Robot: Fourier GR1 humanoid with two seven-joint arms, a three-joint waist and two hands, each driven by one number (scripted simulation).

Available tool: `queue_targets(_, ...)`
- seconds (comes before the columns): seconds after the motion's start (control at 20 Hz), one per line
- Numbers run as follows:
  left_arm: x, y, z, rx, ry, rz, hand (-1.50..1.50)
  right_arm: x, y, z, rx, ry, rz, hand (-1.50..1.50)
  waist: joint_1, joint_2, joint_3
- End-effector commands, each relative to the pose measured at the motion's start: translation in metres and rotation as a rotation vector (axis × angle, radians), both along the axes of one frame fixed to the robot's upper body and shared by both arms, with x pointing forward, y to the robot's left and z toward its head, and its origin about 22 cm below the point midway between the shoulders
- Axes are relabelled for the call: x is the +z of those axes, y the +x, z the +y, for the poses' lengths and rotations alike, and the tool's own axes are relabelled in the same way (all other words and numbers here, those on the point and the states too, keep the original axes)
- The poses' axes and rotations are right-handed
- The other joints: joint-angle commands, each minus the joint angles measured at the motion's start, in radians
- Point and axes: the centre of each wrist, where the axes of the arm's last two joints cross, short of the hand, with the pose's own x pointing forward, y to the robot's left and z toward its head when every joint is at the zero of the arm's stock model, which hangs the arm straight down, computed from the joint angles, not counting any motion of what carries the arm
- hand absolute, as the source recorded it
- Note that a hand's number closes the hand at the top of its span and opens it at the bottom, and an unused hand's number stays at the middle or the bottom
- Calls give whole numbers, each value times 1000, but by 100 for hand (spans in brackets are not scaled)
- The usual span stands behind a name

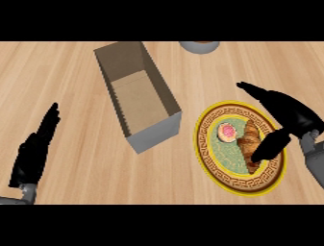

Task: Pick the cupcake from the plate and place it in the cardboard box

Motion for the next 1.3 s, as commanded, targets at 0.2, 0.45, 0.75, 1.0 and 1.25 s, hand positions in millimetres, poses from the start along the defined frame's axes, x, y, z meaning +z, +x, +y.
queue_targets(0.2,0,6,-8,-2,5,-23,0,-29,-9,44,-71,-77,58,-150,4,4,2)
queue_targets(0.45,8,6,1,-7,-2,1,0,-22,-1,38,-102,-116,68,-150,5,4,2)
queue_targets(0.75,2,-3,6,-2,11,-9,0,-31,-22,35,-108,-129,90,-150,1,3,2)
queue_targets(1.0,22,0,26,-8,23,-18,0,-45,-5,31,-97,-123,82,-150,5,4,2)
queue_targets(1.25,-14,-16,13,-8,11,-4,0,-43,-7,42,-102,-127,81,-150,4,4,1)
